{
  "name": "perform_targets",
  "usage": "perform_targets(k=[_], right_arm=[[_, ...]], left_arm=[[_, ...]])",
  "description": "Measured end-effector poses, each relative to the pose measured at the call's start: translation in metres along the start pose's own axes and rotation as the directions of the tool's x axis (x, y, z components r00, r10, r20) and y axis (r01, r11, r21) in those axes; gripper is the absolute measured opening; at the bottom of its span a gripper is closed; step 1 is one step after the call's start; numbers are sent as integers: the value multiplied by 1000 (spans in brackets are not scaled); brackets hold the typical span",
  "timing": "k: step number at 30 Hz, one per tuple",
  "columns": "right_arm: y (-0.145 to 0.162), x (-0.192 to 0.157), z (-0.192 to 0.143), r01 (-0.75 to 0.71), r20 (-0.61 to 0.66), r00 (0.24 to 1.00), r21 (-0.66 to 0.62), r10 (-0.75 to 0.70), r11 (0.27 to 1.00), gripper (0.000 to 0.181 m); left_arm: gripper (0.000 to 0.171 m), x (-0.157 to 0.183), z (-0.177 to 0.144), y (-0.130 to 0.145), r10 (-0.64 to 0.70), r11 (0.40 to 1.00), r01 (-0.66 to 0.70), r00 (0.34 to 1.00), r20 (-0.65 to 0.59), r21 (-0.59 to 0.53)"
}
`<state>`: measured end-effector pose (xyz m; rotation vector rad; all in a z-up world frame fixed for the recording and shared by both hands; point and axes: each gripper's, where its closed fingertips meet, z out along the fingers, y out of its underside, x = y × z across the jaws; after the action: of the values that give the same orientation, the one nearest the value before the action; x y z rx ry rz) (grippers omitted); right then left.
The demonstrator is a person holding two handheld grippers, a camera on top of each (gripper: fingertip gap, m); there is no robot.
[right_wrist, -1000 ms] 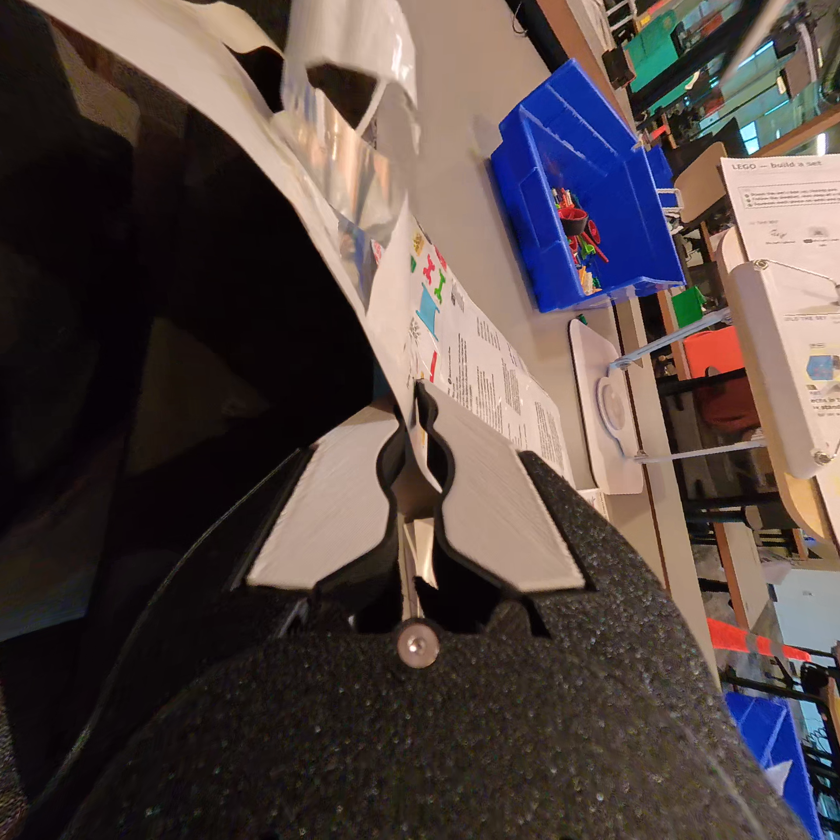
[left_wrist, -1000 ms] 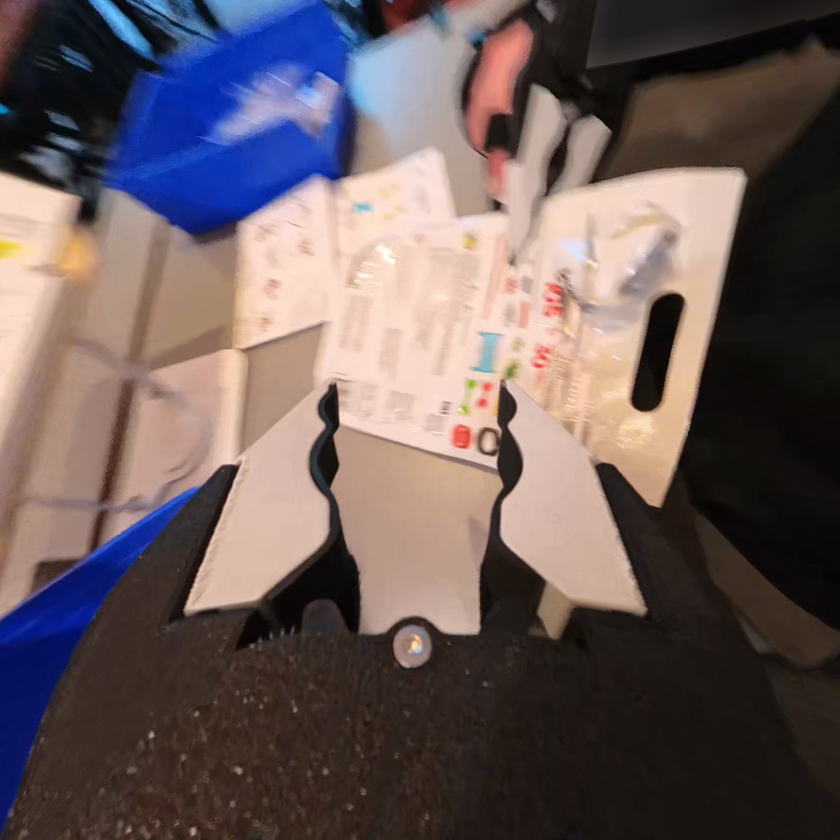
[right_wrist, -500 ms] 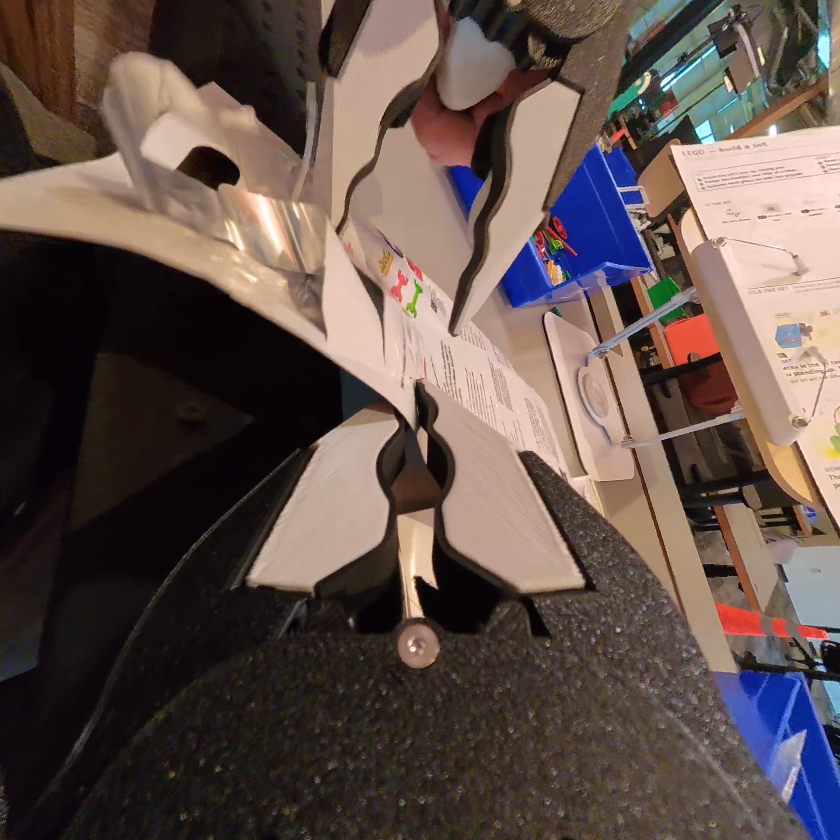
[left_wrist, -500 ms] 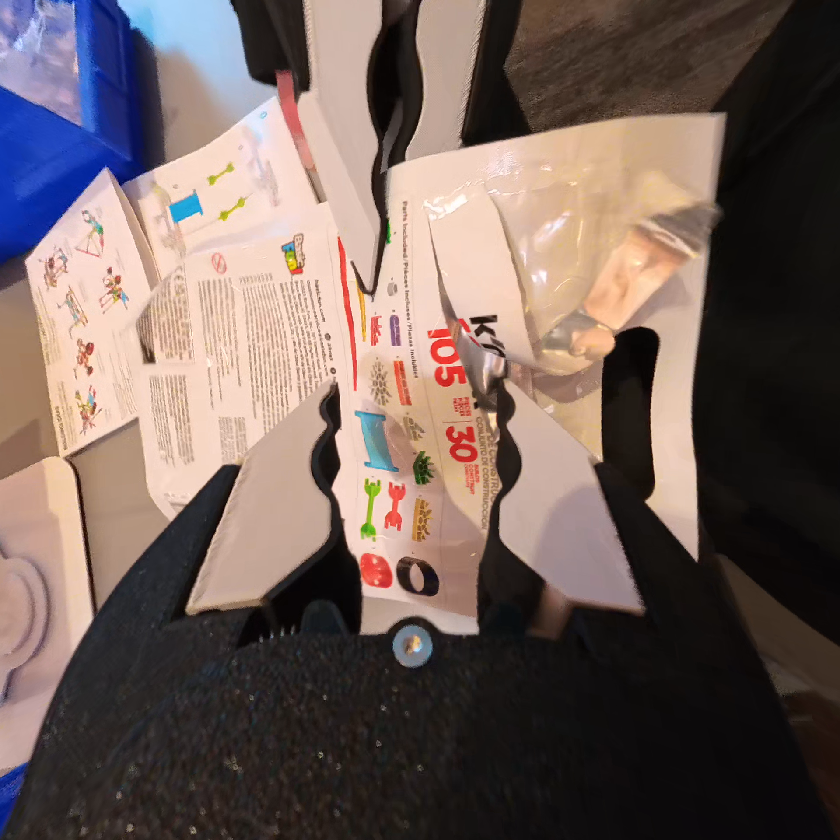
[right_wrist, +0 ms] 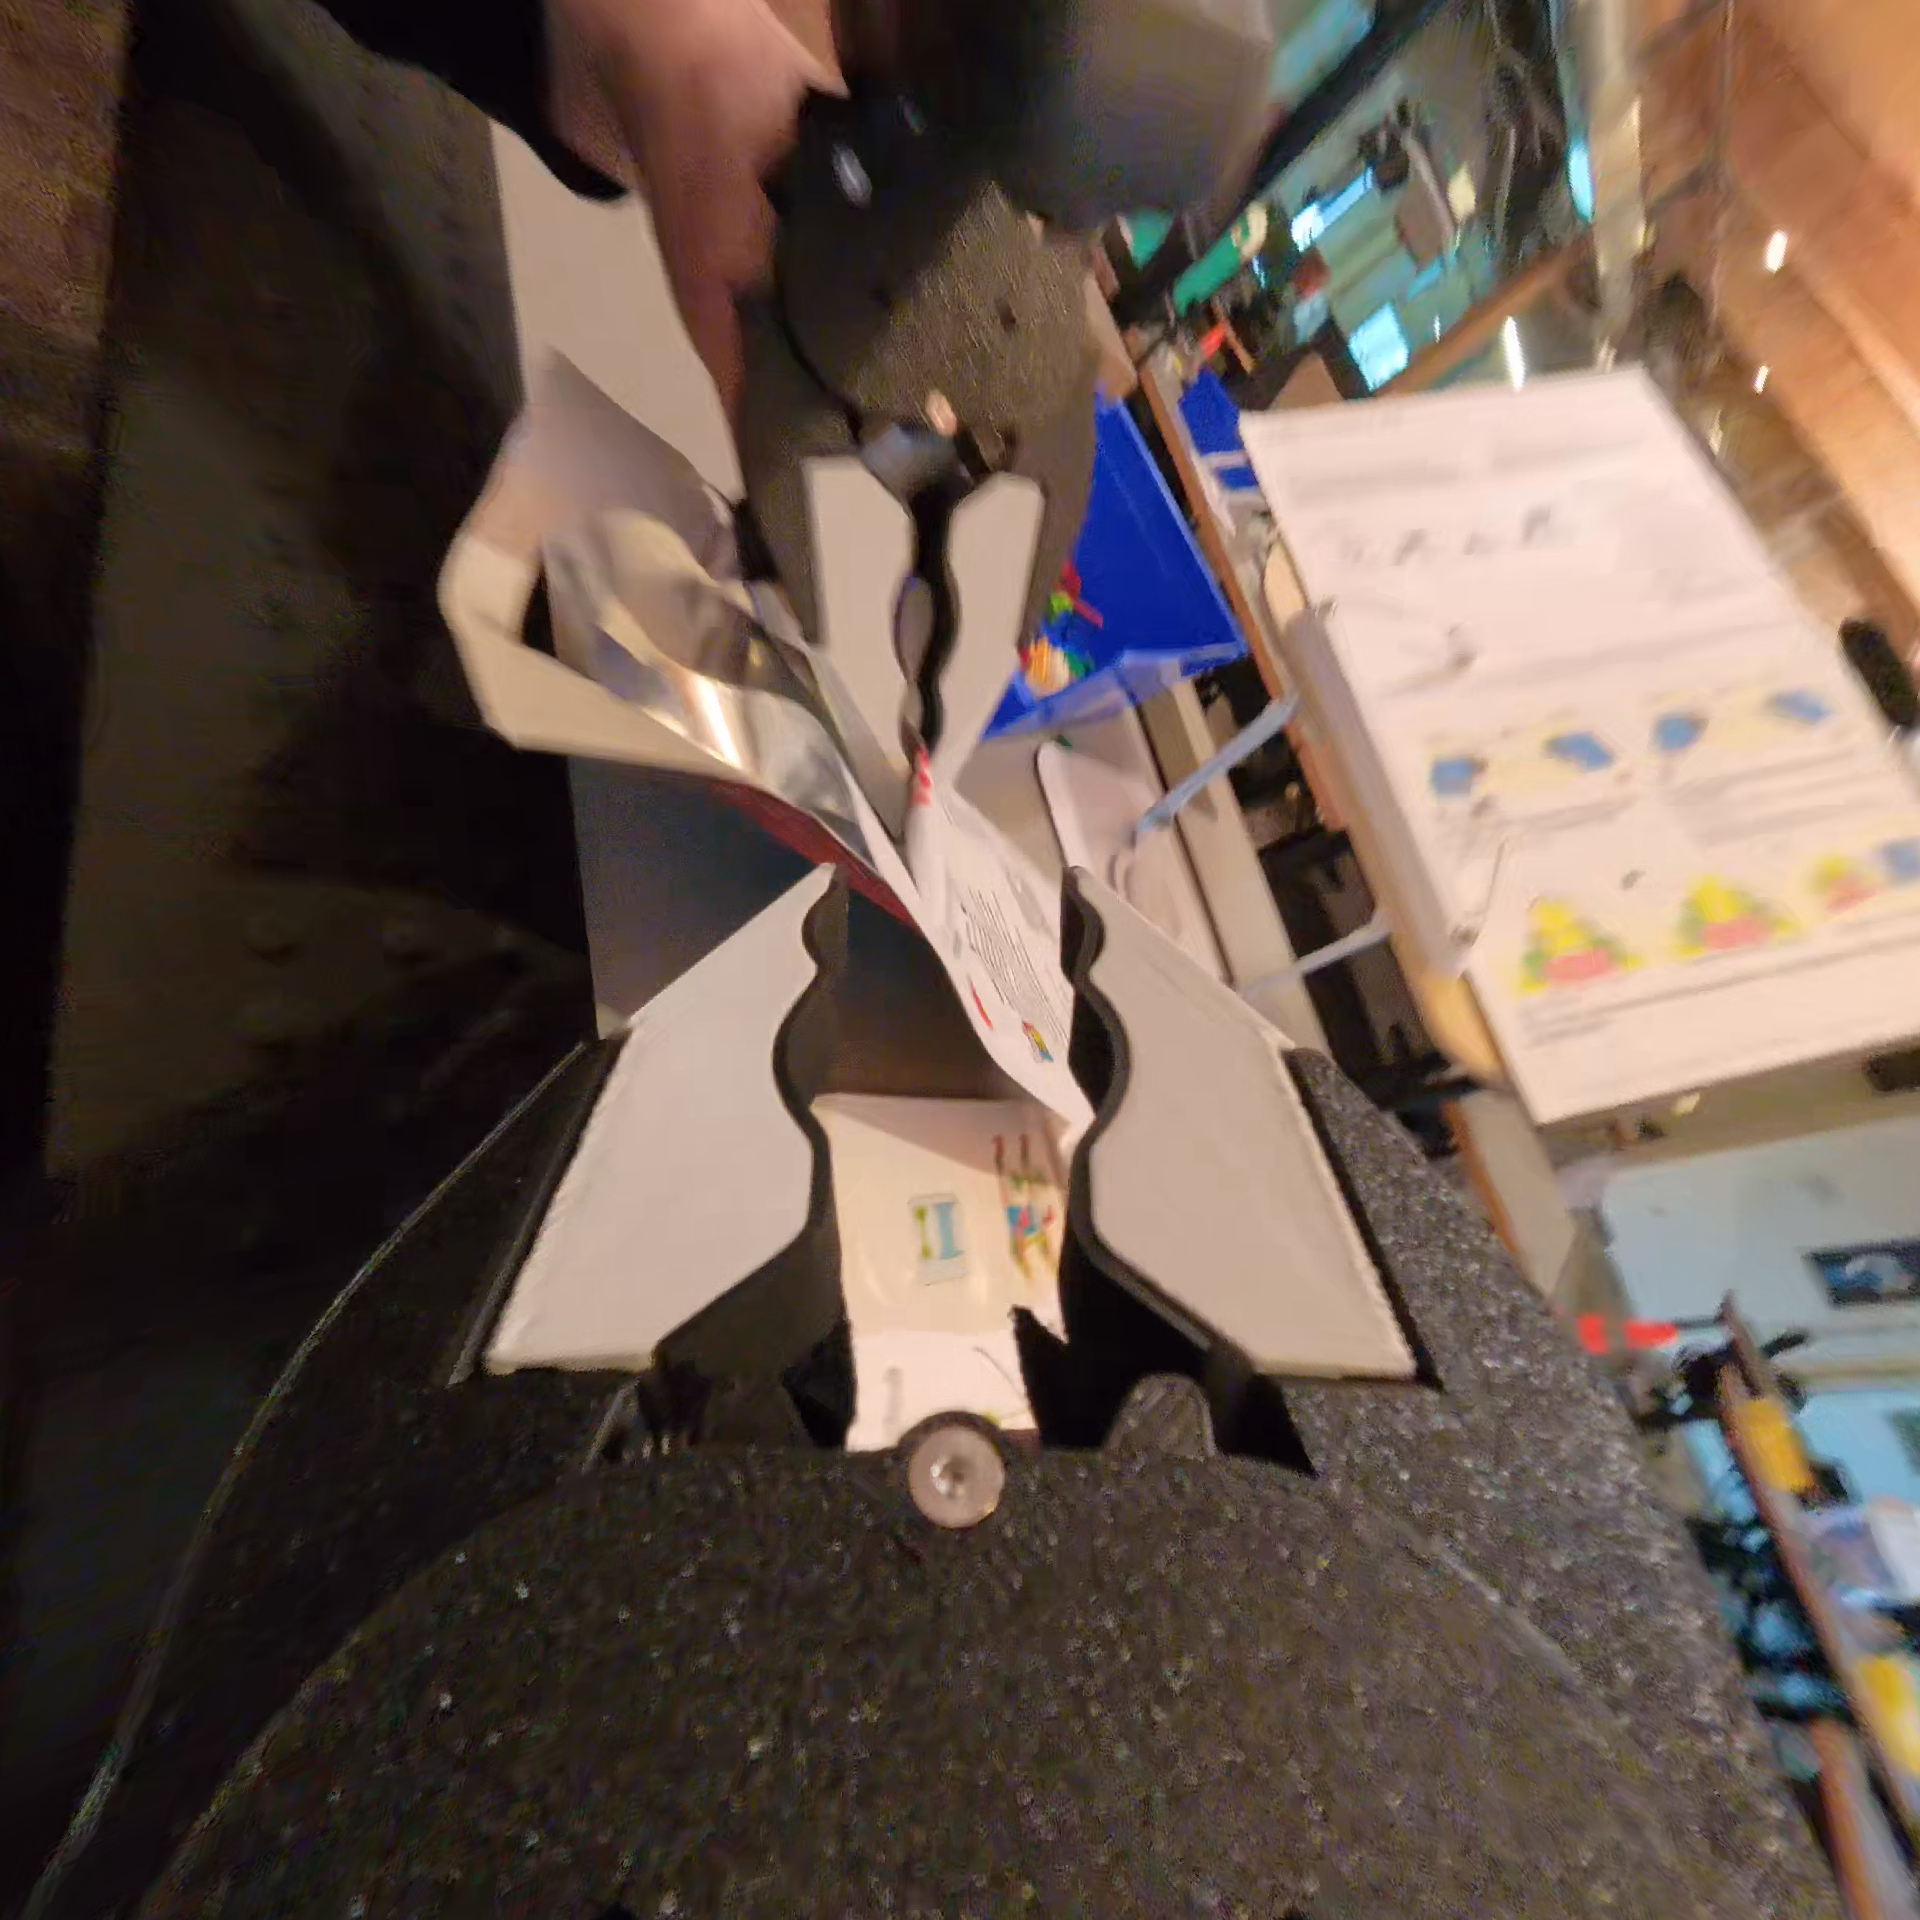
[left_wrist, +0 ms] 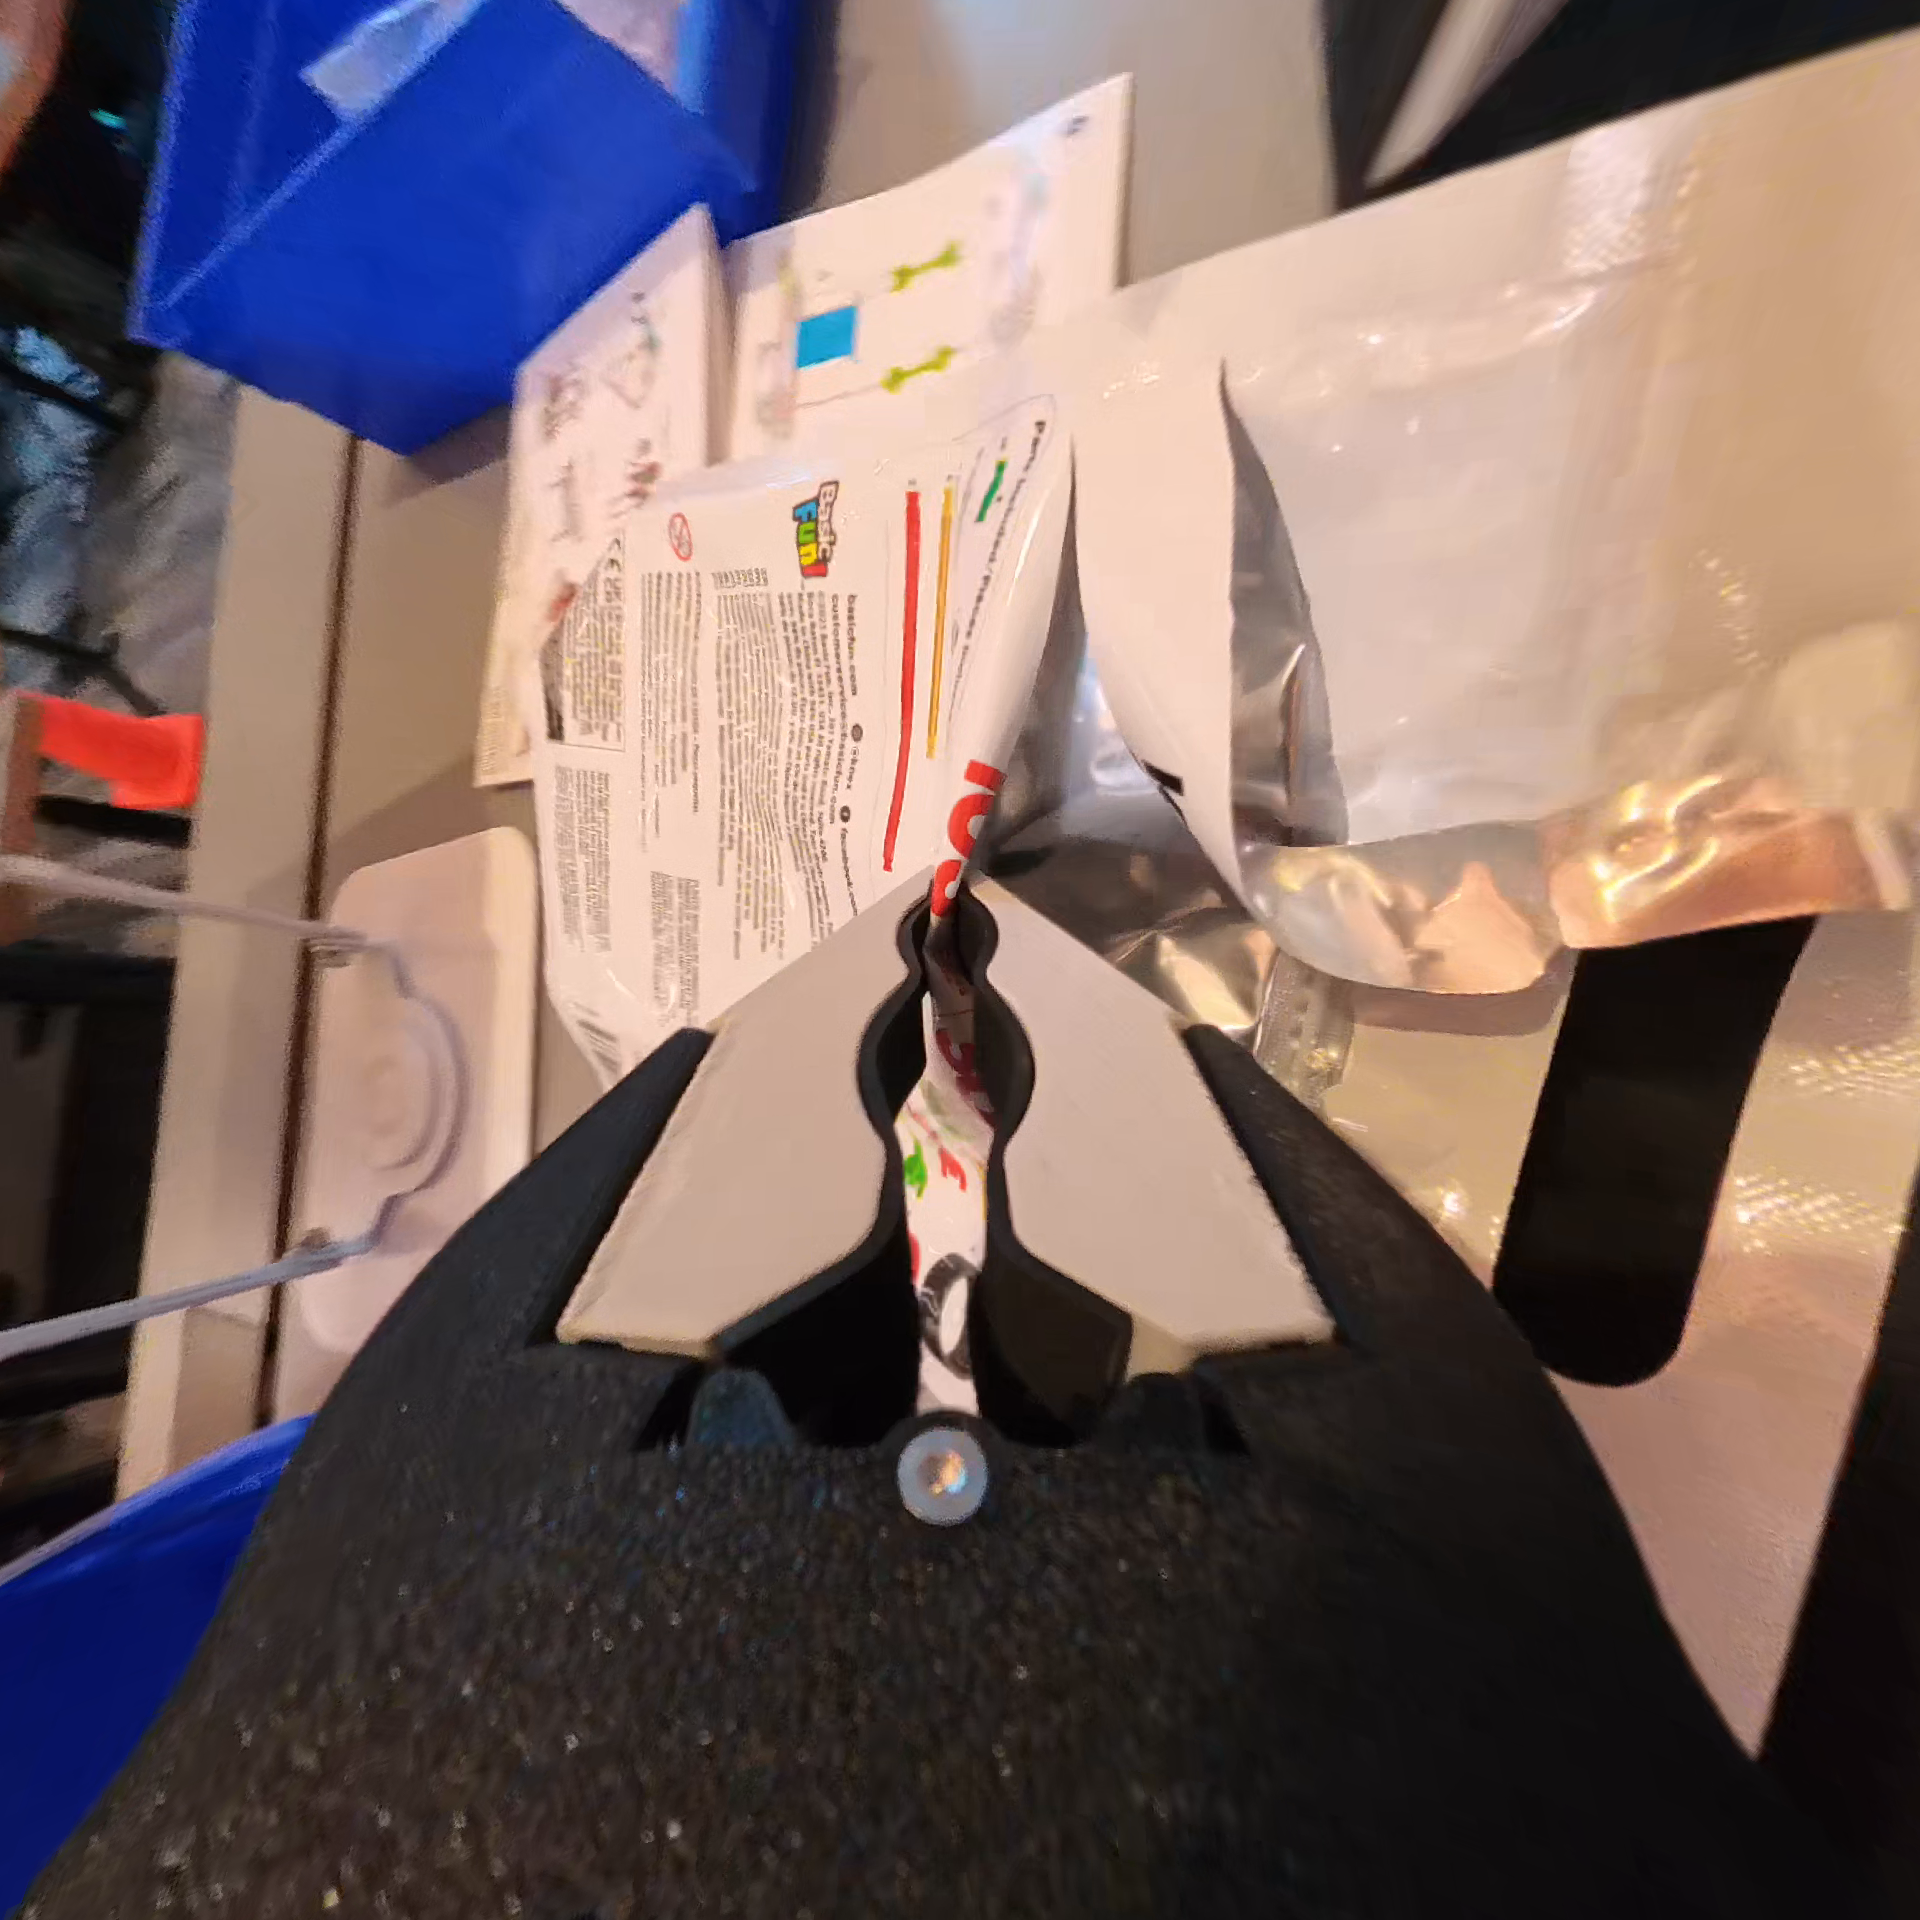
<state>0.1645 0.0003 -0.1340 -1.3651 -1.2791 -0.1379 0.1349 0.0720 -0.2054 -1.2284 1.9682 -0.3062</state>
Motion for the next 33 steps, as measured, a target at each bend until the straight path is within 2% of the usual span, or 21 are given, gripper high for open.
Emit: perform_targets(k=[3,6,8,11,12,14,15,17,21,23,25,27,28,29,31,33], right_arm=[[-28,-12,-3,132,99,987,-27,-129,991,40],[-16,-28,5,232,242,953,-206,-180,951,50],[-6,-24,9,240,254,953,-298,-165,924,53],[24,-23,27,168,239,967,-363,-82,916,58],[44,-26,29,157,247,968,-424,-53,892,63],[73,-32,25,113,260,965,-518,31,848,71],[69,-36,21,61,277,957,-489,89,870,77],[40,-31,11,-131,280,926,-394,255,910,73],[-1,5,-15,-332,193,906,-228,377,915,62],[-18,24,-25,-413,126,892,-167,435,895,46],[-43,46,-34,-503,64,860,-61,506,862,31],[-55,56,-27,-579,26,815,-10,579,815,11],[-50,56,-16,-595,-2,804,-17,595,804,8],[-35,50,-2,-604,-28,797,-80,604,793,5],[9,43,23,-620,-111,784,-207,611,757,0],[47,46,39,-653,-213,757,-262,617,711,0]], left_arm=[[0,-23,-7,-9,-18,999,20,998,56,-33],[0,-41,-12,-16,4,997,5,994,113,-78],[0,-48,-15,-24,17,997,-7,991,130,-82],[0,-60,-22,-35,16,997,-4,986,163,-71],[0,-65,-24,-37,-14,998,23,984,175,-55],[0,-61,-21,-38,-136,990,138,985,109,-11],[0,-62,-17,-34,-147,989,150,982,116,-18],[0,-61,-9,-29,-135,989,141,980,147,-37],[0,-61,4,-27,-159,985,168,971,179,-31],[0,-64,9,-29,-217,975,221,961,174,-4],[0,-70,13,-26,-216,974,225,952,217,-17],[0,-72,17,-31,-260,964,266,940,219,4],[0,-72,17,-38,-283,959,282,935,214,32],[0,-71,16,-43,-295,955,292,932,209,49],[0,-76,11,-55,-319,947,303,921,225,103],[0,-80,5,-64,-365,928,336,905,217,160]])
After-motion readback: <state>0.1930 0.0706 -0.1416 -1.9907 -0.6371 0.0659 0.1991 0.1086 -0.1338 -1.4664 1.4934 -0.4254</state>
